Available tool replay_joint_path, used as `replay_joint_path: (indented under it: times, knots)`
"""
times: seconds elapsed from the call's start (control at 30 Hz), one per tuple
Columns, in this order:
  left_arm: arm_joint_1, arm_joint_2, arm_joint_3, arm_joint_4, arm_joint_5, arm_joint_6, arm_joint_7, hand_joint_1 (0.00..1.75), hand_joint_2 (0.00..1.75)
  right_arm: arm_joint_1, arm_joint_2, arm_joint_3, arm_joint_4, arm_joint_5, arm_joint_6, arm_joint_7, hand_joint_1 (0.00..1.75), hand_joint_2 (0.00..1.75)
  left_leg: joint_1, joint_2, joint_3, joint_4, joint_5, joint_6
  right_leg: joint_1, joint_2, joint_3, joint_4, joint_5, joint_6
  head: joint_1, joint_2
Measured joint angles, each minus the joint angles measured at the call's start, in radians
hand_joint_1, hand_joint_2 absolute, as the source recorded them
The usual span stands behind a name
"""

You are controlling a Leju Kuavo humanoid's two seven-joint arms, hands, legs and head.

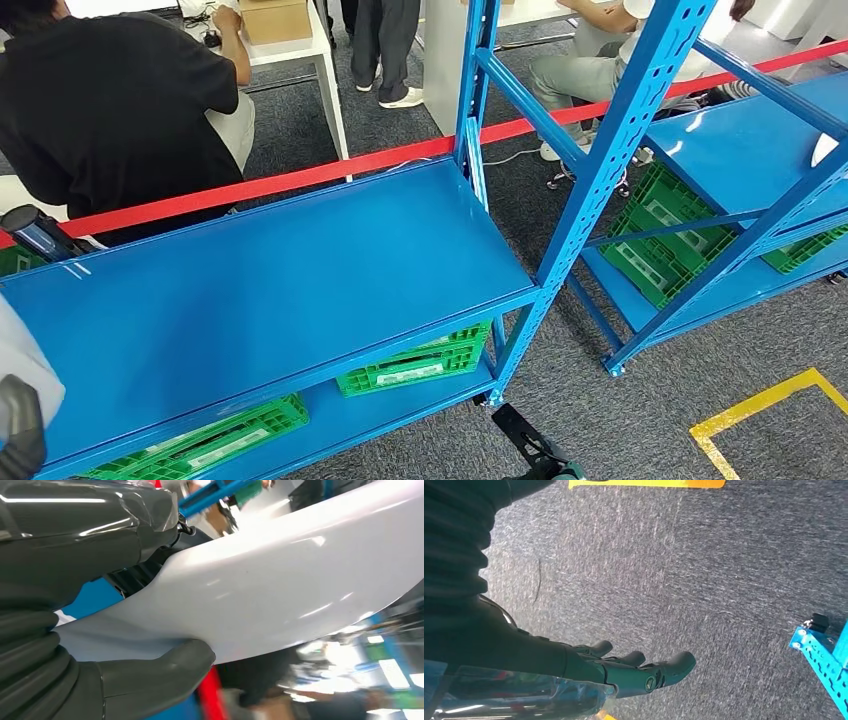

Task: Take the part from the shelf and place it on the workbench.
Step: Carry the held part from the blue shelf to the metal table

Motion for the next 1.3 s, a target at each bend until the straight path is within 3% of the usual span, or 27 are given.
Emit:
replay_joint_path:
  times: [0.2, 0.37, 0.57, 0.83, 0.97, 1.1, 1.17, 1.23, 1.3]
  knots:
    - [-0.009, -0.003, -0.005, -0.128, 0.162, -0.057, -0.082, 1.75, 1.75, -0.025, 0.003, -0.061, -0.015, -0.061, -0.020, -0.109, 0.00, 1.75, 0.000, 0.000, 0.000, 0.000, 0.000, 0.001, 0.000, 0.000, 0.000, 0.000, 0.000, 0.000, 0.000, 0.000]
    - [-0.003, -0.005, -0.005, -0.243, 0.227, -0.043, -0.162, 1.75, 1.75, 0.001, 0.002, -0.190, -0.188, -0.013, -0.088, -0.203, 0.00, 1.75, 0.000, 0.000, 0.001, 0.000, 0.001, 0.001, 0.000, 0.000, 0.000, 0.000, 0.000, 0.000, 0.000, 0.000]
    - [0.020, -0.004, -0.005, -0.355, 0.248, -0.027, -0.173, 1.75, 1.75, 0.040, 0.003, -0.308, -0.355, 0.058, -0.087, -0.194, 0.00, 1.75, 0.000, 0.000, 0.000, 0.000, 0.001, 0.001, 0.000, 0.000, 0.000, 0.000, 0.000, 0.000, 0.000, 0.000]
    - [0.043, 0.000, -0.005, -0.389, 0.251, -0.035, -0.174, 1.75, 1.75, 0.068, 0.013, -0.381, -0.394, 0.102, -0.059, -0.178, 0.00, 1.75, -0.001, 0.000, -0.001, 0.005, -0.002, 0.004, -0.002, 0.000, 0.000, 0.000, 0.001, 0.001, 0.000, 0.000]
    - [0.055, 0.002, -0.005, -0.391, 0.261, -0.025, -0.175, 1.75, 1.75, 0.090, 0.016, -0.411, -0.395, 0.136, -0.052, -0.157, 0.00, 1.75, -0.001, 0.000, -0.005, 0.012, -0.006, 0.010, -0.002, 0.000, 0.001, 0.000, 0.001, 0.004, 0.000, 0.000]
    - [0.064, 0.005, -0.005, -0.395, 0.265, -0.022, -0.179, 1.75, 1.75, 0.110, 0.014, -0.430, -0.395, 0.148, -0.052, -0.153, 0.00, 1.75, 0.001, 0.001, -0.004, 0.007, -0.003, 0.022, -0.003, 0.000, -0.001, 0.000, 0.001, 0.016, 0.000, 0.000]
    - [0.065, 0.006, -0.005, -0.400, 0.265, -0.021, -0.180, 1.75, 1.75, 0.114, 0.012, -0.437, -0.397, 0.150, -0.053, -0.152, 0.00, 1.75, 0.006, 0.003, 0.004, -0.009, 0.006, 0.033, -0.003, 0.000, -0.021, 0.043, -0.025, 0.014, 0.000, 0.000]
    - [0.067, 0.006, -0.005, -0.402, 0.265, -0.021, -0.181, 1.75, 1.75, 0.117, 0.010, -0.443, -0.398, 0.151, -0.053, -0.151, 0.00, 1.75, 0.008, 0.004, 0.008, -0.017, 0.011, 0.039, -0.006, 0.000, -0.078, 0.166, -0.083, 0.007, 0.000, 0.000]
    - [0.070, 0.006, -0.005, -0.402, 0.265, -0.021, -0.181, 1.75, 1.75, 0.122, 0.009, -0.445, -0.398, 0.150, -0.053, -0.150, 0.00, 1.75, 0.008, 0.003, 0.007, -0.016, 0.010, 0.038, -0.012, 0.000, -0.134, 0.287, -0.124, 0.013, 0.000, 0.000]
